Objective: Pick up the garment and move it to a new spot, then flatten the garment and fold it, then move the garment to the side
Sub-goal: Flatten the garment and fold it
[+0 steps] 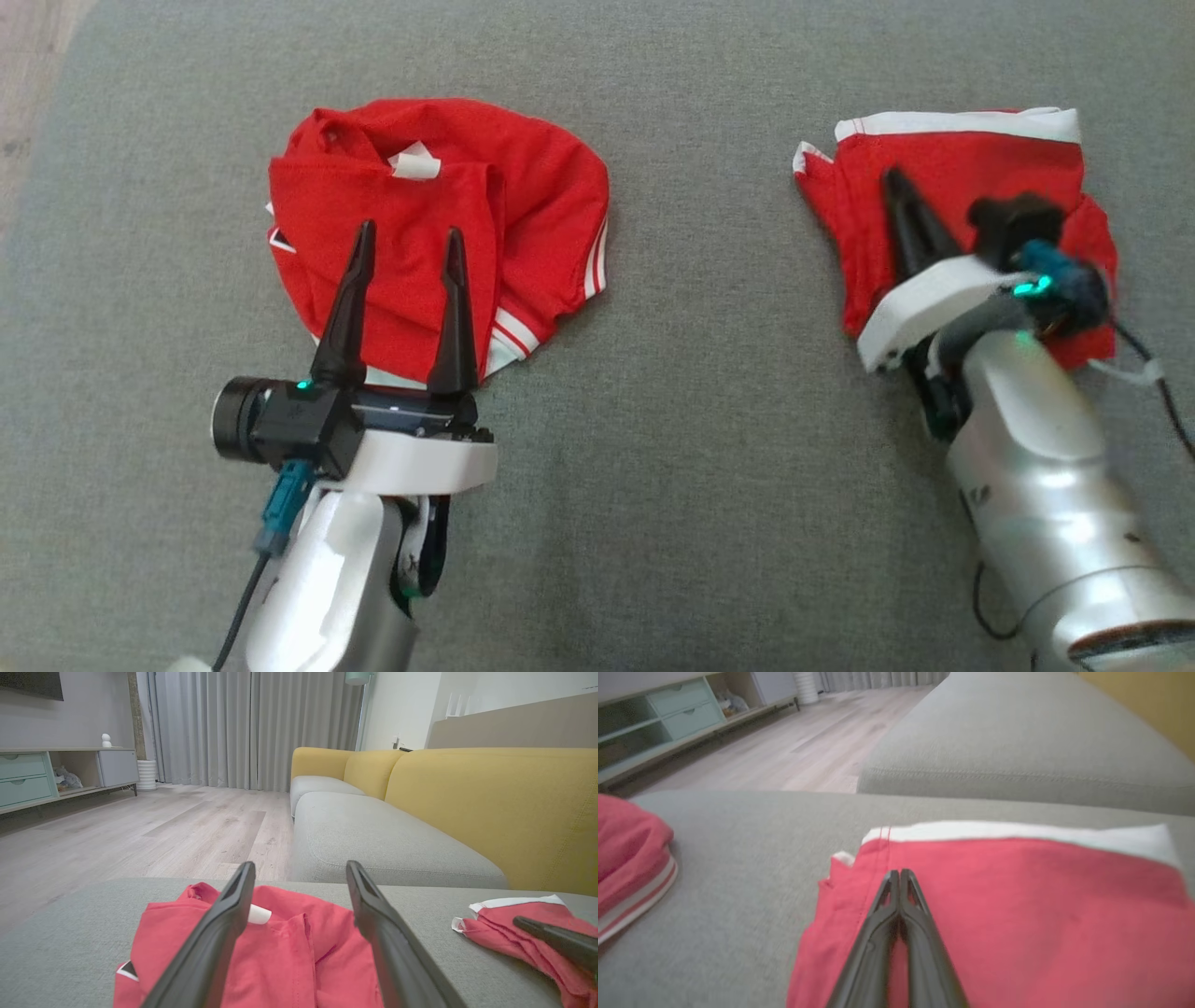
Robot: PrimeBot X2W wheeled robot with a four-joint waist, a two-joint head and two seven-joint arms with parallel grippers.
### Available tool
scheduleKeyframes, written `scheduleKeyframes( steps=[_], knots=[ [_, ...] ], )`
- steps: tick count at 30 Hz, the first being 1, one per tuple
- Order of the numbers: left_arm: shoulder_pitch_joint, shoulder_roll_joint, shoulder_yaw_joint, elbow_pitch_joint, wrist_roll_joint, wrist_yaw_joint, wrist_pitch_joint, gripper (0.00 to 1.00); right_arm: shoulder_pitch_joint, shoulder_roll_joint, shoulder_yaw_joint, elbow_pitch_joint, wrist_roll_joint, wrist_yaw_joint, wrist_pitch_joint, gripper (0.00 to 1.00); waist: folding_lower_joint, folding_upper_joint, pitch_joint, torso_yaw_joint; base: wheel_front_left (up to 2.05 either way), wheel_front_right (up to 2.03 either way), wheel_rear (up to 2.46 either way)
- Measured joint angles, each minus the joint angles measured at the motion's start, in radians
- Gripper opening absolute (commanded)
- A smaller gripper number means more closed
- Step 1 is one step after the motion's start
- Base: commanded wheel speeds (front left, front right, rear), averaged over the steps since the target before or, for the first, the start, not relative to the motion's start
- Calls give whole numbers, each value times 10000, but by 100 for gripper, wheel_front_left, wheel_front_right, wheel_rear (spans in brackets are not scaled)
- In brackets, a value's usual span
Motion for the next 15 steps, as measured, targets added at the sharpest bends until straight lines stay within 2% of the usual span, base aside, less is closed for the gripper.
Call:
scheduleKeyframes(
  steps=[5,10,13,15],
  knots=[
    [2,0,-12,73,2,0,0,100,12,27,706,949,125,0,63,0,0,0,-19,22,0,0,0],
    [69,0,148,125,4,-4,0,100,-44,59,1009,1162,617,0,13,0,1,0,-179,-104,0,0,0],
    [192,2,238,150,21,-10,0,100,94,79,786,773,909,0,4,0,1,0,-366,-238,0,0,0],
    [266,2,309,151,21,-10,0,100,304,63,322,-136,997,0,2,0,1,0,-521,-341,0,0,0]
  ],
)
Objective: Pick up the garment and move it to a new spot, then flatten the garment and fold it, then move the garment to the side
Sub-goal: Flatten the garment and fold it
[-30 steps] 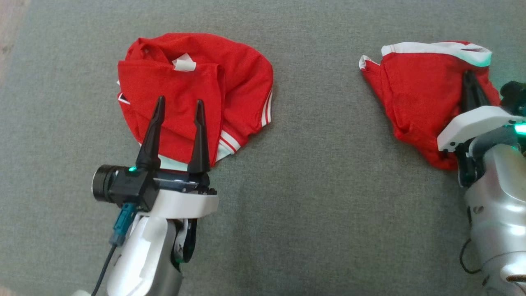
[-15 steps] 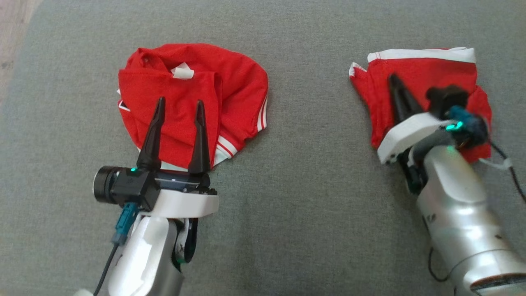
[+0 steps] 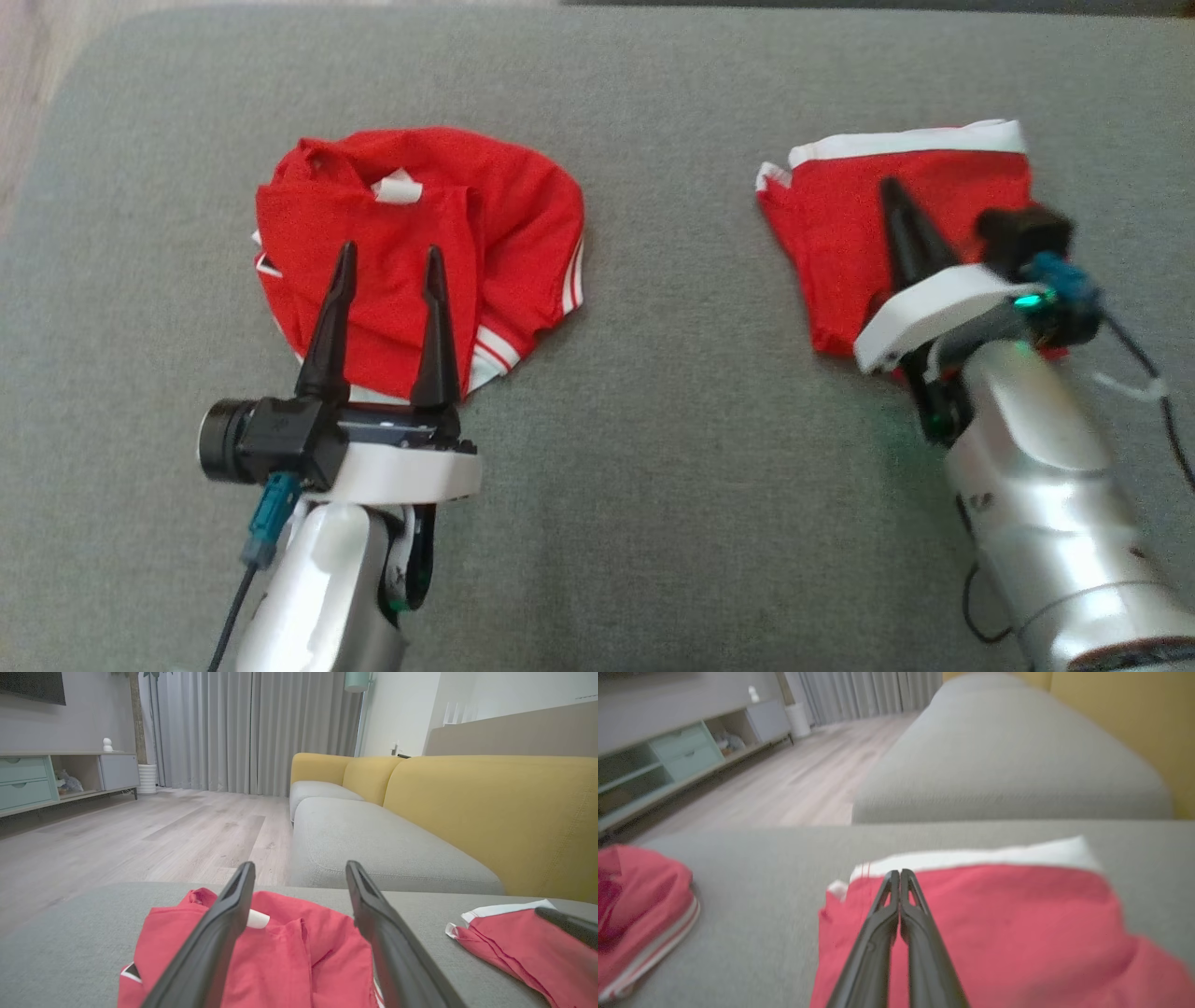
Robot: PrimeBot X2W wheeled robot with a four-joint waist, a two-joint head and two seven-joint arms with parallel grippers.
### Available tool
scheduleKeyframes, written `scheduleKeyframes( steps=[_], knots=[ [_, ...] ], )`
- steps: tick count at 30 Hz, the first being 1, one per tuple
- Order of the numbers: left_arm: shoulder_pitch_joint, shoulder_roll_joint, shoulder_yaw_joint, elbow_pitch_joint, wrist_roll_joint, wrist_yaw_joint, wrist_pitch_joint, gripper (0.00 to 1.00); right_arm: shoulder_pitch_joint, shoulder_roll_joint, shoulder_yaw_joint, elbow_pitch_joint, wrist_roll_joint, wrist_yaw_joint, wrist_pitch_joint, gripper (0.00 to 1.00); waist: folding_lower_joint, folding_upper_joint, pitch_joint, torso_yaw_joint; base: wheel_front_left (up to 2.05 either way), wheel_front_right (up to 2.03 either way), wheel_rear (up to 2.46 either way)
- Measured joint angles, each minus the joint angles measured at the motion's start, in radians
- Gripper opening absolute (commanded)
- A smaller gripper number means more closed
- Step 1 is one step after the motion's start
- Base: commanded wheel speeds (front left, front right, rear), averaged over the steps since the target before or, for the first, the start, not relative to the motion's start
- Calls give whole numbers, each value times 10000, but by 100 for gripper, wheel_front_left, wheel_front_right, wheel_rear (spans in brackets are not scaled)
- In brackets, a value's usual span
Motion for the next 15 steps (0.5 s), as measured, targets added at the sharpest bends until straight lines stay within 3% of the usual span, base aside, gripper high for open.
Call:
scheduleKeyframes(
  steps=[6,12,13,14,15],
  knots=[
    [248,0,153,25,0,-4,0,100,1315,-25,-1427,-2529,-366,0,-35,0,-1,0,-595,-306,0,0,0],
    [681,4,222,117,0,-4,0,100,3300,36,-2234,-4079,-577,0,-46,0,-1,0,-1183,-591,0,0,0],
    [754,4,236,146,-2,-4,0,100,3555,69,-2263,-4289,-631,0,-46,60,-2,0,-1266,-635,0,0,0],
    [835,6,249,213,-2,-4,0,100,3794,102,-2265,-4491,-690,0,-46,100,-1,0,-1341,-680,0,0,0],
    [917,6,251,322,-2,-4,0,100,4008,134,-2265,-4654,-727,0,-46,100,-2,0,-1404,-727,0,0,0]
  ],
)
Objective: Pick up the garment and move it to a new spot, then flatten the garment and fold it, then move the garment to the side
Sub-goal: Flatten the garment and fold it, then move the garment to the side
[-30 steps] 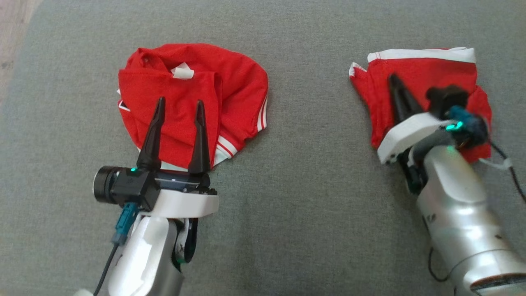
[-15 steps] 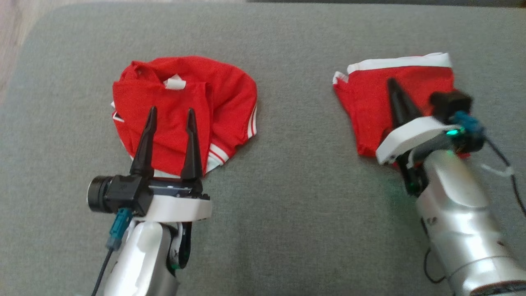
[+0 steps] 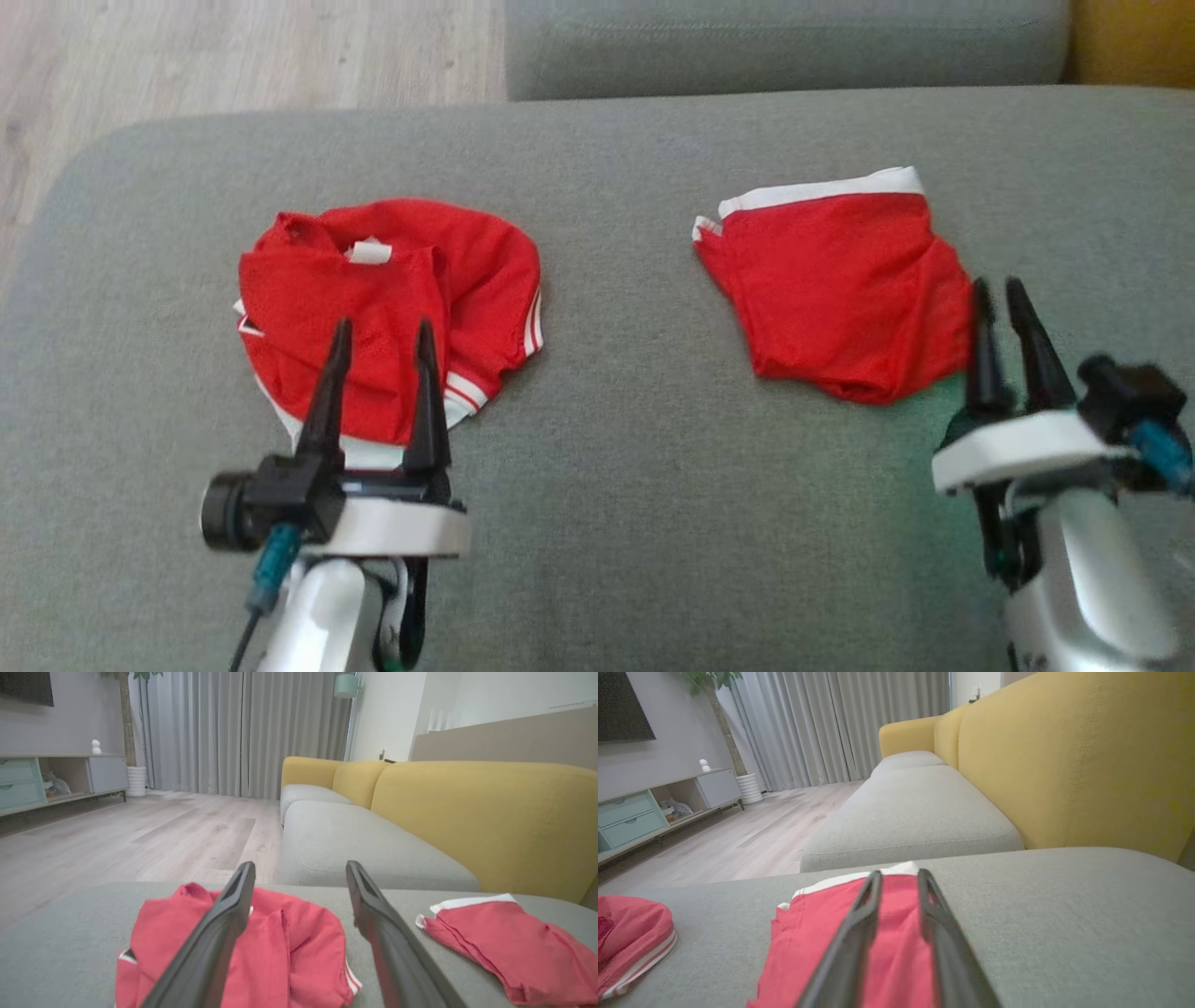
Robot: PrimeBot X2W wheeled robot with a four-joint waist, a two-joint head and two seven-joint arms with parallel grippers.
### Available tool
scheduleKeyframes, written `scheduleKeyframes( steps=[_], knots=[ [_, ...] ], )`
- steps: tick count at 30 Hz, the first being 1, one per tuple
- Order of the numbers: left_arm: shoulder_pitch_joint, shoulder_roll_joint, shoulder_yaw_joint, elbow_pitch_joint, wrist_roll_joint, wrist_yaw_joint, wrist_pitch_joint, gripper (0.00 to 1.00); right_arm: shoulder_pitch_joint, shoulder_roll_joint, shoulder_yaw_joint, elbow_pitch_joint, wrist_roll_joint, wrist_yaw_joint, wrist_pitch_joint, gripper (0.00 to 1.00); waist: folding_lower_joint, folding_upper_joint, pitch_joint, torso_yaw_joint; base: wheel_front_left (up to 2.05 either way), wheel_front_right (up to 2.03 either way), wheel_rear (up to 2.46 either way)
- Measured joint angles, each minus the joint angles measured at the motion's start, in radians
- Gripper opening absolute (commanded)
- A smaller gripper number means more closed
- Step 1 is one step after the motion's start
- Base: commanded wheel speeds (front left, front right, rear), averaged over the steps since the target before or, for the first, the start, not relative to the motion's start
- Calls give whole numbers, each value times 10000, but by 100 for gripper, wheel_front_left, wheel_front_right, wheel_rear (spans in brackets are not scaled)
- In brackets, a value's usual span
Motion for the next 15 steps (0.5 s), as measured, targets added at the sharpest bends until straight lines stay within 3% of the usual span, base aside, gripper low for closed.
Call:
scheduleKeyframes(
  steps=[7,15],
  knots=[
    [631,4,52,508,2,-12,0,100,1267,59,92,-646,456,0,0,100,1,0,-313,-198,0,0,0],
    [653,6,73,520,17,-8,0,100,1460,104,196,-825,533,0,0,100,2,0,-397,-203,0,0,0]
  ],
)
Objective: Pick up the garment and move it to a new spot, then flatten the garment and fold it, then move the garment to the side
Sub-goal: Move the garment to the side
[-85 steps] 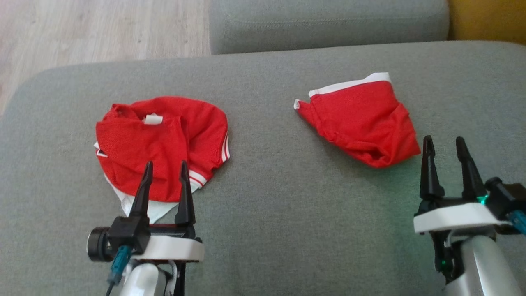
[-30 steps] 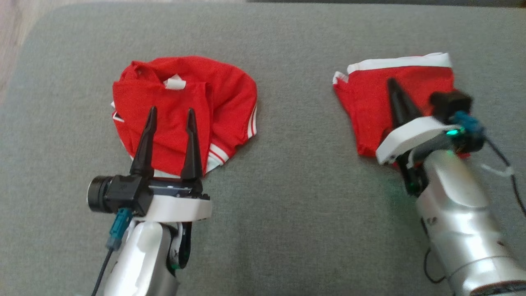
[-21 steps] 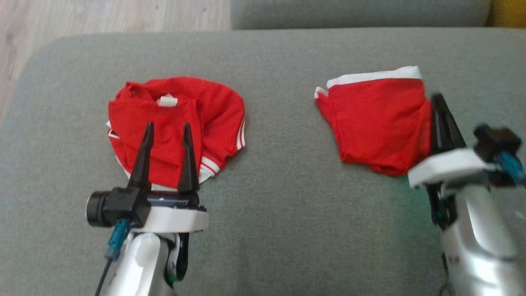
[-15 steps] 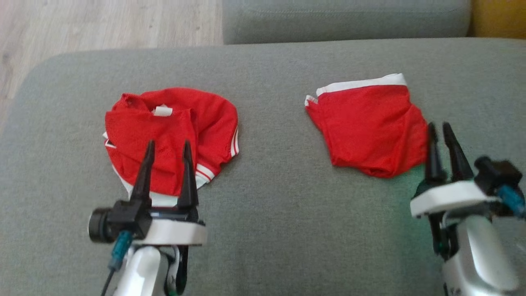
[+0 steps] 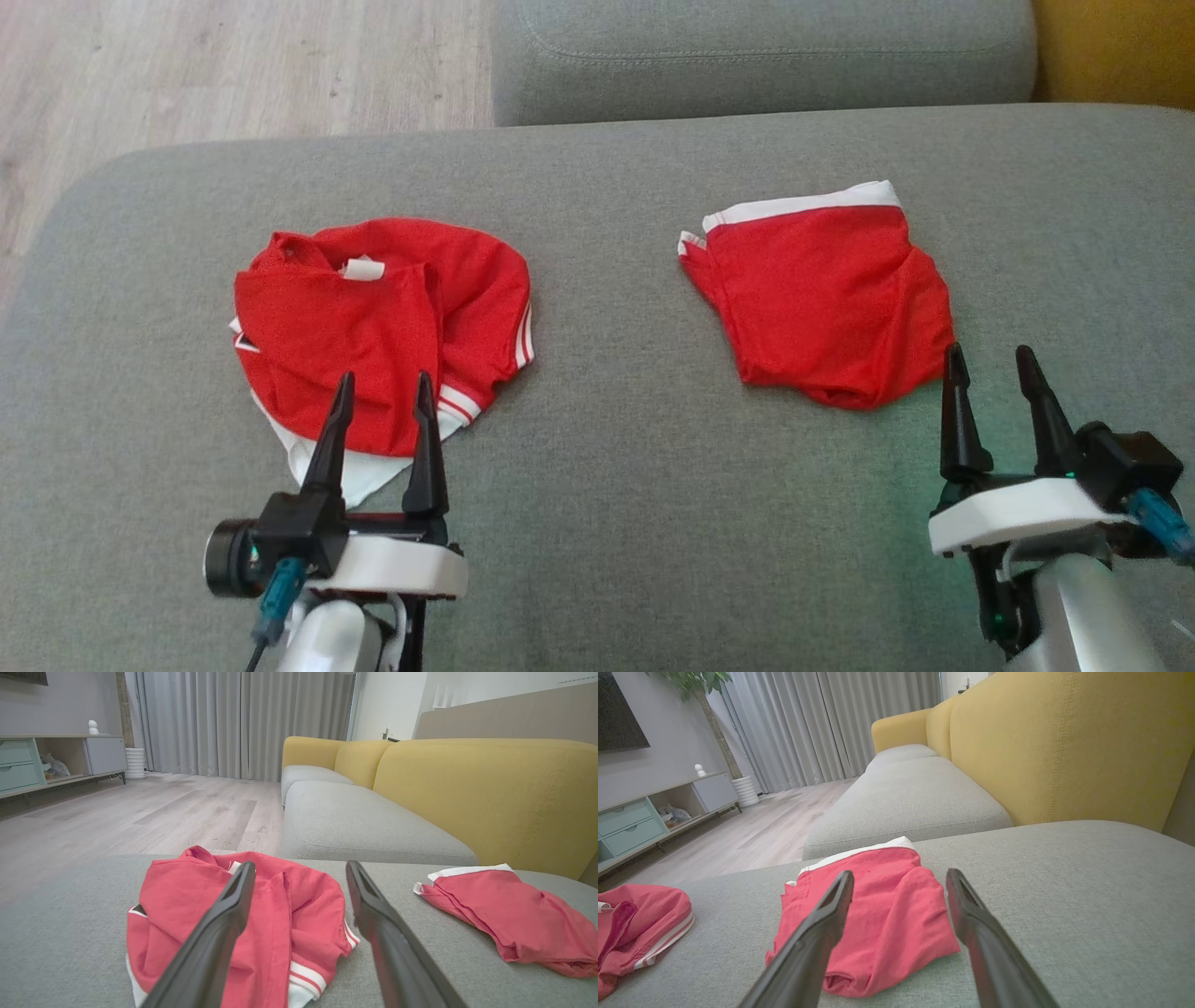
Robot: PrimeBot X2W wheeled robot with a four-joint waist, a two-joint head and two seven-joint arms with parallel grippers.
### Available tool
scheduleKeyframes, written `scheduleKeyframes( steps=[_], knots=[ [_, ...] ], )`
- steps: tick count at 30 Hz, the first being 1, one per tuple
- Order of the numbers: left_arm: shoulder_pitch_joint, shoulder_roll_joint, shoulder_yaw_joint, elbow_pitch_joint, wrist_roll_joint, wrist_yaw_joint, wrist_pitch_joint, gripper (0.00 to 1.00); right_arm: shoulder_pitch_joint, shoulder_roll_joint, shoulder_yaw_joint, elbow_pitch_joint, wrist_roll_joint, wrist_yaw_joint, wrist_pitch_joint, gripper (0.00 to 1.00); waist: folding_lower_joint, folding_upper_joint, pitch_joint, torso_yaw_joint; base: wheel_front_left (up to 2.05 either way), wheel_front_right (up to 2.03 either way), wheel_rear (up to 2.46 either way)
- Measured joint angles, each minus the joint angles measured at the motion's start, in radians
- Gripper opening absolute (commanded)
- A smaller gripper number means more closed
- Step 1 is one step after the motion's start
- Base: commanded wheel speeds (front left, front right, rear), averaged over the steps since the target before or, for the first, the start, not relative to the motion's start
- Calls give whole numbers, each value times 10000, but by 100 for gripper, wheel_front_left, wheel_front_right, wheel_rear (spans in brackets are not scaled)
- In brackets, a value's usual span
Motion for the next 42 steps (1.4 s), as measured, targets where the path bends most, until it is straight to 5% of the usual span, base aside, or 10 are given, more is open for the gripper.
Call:
scheduleKeyframes(
  steps=[11,25,33,34,35,42],
  knots=[
    [-45,0,-121,-148,0,12,0,100,-347,13,-274,226,-205,0,161,100,1,0,508,190,0,0,0],
    [-1099,-4,-428,-157,69,-48,0,100,-3919,4,-2257,2765,-1948,0,3183,100,3,0,1935,646,0,0,0],
    [-1319,-4,-477,-130,52,-46,0,100,-5180,-558,-1620,4426,-2282,0,4228,100,1,0,2275,873,0,0,0],
    [-1329,-4,-479,-125,52,-46,0,100,-5316,-673,-1346,4575,-2272,0,4295,78,1,0,2277,878,0,0,0],
    [-1335,-4,-479,-117,52,-46,0,100,-5404,-796,-1062,4683,-2268,0,4307,0,1,0,2270,880,0,0,0],
    [-1332,-4,-437,-94,52,12,0,100,-5527,-1749,915,4947,-1624,2,4228,0,1,0,2103,724,0,0,0]
  ],
)
